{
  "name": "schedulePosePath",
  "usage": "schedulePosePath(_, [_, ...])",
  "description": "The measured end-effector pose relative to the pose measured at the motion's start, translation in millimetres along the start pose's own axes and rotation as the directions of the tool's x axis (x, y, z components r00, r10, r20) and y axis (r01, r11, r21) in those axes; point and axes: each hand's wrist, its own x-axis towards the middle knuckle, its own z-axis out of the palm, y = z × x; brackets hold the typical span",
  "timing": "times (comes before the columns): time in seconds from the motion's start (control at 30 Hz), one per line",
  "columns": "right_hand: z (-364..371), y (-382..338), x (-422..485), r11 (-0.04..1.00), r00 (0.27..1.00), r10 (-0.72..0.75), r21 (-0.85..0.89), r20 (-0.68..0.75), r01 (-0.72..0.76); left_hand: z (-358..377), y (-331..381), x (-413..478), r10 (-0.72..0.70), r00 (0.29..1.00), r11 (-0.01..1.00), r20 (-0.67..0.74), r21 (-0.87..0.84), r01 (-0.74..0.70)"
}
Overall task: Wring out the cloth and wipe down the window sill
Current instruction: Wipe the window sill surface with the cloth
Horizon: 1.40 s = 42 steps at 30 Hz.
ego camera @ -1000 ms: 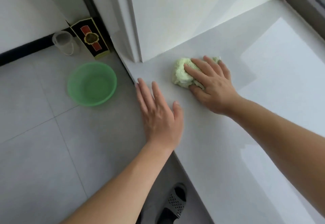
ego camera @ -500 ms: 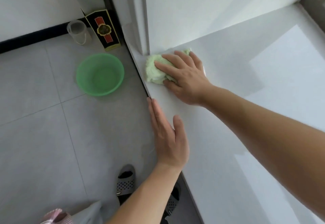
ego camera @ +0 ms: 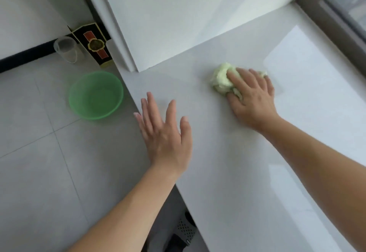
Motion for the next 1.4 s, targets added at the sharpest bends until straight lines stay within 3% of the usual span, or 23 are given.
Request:
schedulePosePath(0.07, [2,-3,14,0.965,0.965,0.261,0.017,-0.021,-0.261,0,8,19,0.088,0.993,0.992,0.075,0.083,-0.094])
schedulePosePath(0.1, [4,-9,10,0.960,0.960,0.279,0.005,-0.023,-0.279,-1,13,29,0.126,0.987,0.986,0.101,0.094,-0.136])
schedulePosePath(0.2, [4,-16,-21,1.000,1.000,-0.008,-0.017,0.001,0.008,4,28,58,0.272,0.948,0.950,0.167,0.107,-0.292])
schedulePosePath(0.27, [-4,5,-25,0.997,0.996,-0.081,-0.009,0.046,0.082,14,36,81,0.384,0.894,0.895,0.229,0.145,-0.421])
schedulePosePath(0.37, [-17,62,4,0.989,0.988,0.146,-0.006,-0.039,-0.147,32,56,117,0.496,0.768,0.782,0.405,0.177,-0.598])
schedulePosePath(0.47, [-39,136,41,0.893,0.886,0.447,0.009,-0.123,-0.449,48,72,143,0.508,0.657,0.676,0.556,0.215,-0.705])
schedulePosePath(0.57, [-57,189,60,0.787,0.777,0.614,0.046,-0.139,-0.615,53,73,146,0.519,0.669,0.636,0.533,0.283,-0.718])
schedulePosePath(0.7, [-49,175,64,0.744,0.722,0.664,0.073,-0.195,-0.665,54,71,146,0.524,0.663,0.636,0.535,0.272,-0.722])
schedulePosePath(0.8, [-40,157,39,0.854,0.844,0.516,0.016,-0.144,-0.519,56,72,148,0.527,0.653,0.628,0.544,0.268,-0.731])
schedulePosePath(0.87, [-46,170,26,0.873,0.867,0.485,0.001,-0.112,-0.488,56,71,148,0.530,0.650,0.625,0.545,0.266,-0.733])
schedulePosePath(0.9, [-49,182,24,0.830,0.822,0.556,0.020,-0.125,-0.558,57,70,148,0.532,0.647,0.623,0.547,0.265,-0.736])
schedulePosePath(1.0, [-53,188,32,0.619,0.598,0.782,0.117,-0.176,-0.776,57,70,149,0.532,0.646,0.620,0.547,0.268,-0.737])
schedulePosePath(1.03, [-50,174,34,0.602,0.578,0.796,0.133,-0.181,-0.787,56,71,150,0.532,0.645,0.619,0.549,0.268,-0.738])
schedulePosePath(1.07, [-44,154,33,0.622,0.599,0.781,0.139,-0.176,-0.770,57,71,150,0.533,0.642,0.618,0.552,0.264,-0.740])
schedulePosePath(1.2, [-16,60,-11,0.863,0.855,0.506,0.054,-0.113,-0.503,56,72,152,0.533,0.641,0.619,0.553,0.261,-0.741])
schedulePosePath(1.27, [-18,62,-24,0.911,0.909,0.413,0.036,-0.058,-0.411,56,71,152,0.536,0.642,0.615,0.548,0.268,-0.742])
schedulePosePath(1.33, [-25,94,-19,0.857,0.853,0.516,0.035,-0.078,-0.515,56,71,152,0.539,0.643,0.618,0.544,0.263,-0.741])
schedulePosePath(1.4, [-36,122,-7,0.691,0.680,0.723,0.106,-0.120,-0.715,57,70,152,0.541,0.644,0.622,0.541,0.257,-0.739])
